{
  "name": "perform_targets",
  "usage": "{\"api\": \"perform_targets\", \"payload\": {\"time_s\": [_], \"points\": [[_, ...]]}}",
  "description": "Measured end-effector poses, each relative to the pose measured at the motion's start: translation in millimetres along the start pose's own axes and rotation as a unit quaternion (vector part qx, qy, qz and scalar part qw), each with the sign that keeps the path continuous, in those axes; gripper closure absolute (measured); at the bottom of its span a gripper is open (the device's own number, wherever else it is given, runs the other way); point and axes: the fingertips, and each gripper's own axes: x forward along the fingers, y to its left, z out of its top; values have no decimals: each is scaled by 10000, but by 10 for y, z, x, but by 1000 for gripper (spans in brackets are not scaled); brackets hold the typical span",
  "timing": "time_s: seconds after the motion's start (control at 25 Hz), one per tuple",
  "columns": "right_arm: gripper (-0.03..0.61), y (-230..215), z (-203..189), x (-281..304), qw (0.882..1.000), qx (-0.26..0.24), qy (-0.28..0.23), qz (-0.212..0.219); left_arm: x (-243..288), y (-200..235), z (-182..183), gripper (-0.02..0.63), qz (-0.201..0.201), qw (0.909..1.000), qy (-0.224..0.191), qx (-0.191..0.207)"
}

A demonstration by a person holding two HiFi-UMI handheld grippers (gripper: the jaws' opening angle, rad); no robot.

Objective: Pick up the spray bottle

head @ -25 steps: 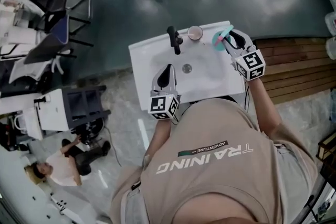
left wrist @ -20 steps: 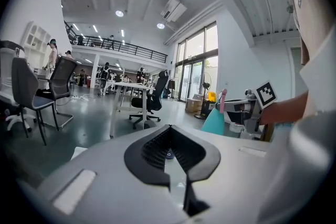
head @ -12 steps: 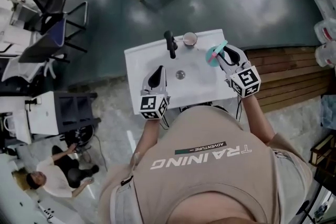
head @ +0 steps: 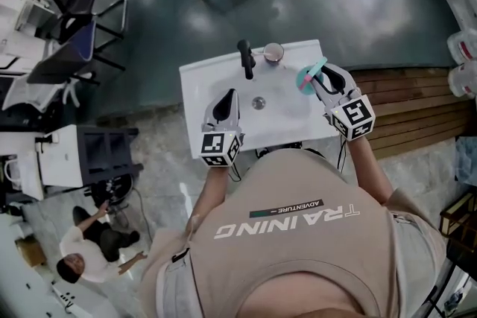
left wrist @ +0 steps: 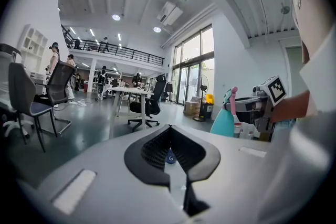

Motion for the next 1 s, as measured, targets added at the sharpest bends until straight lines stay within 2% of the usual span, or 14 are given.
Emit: {"api": "perform_targets", "payload": {"time_s": [0.28, 0.72, 1.0], "points": [[445, 65, -62, 1, 9999, 5, 92, 66, -45, -19, -28, 598, 11, 10000, 58, -42], [445, -80, -167, -122, 9999, 125, 6, -86, 85, -143, -150, 598, -90, 9997, 142, -173], [445, -98, -211, -89, 10000, -32, 76, -1, 135, -162, -154, 598, -35, 9998, 161, -147]]}}
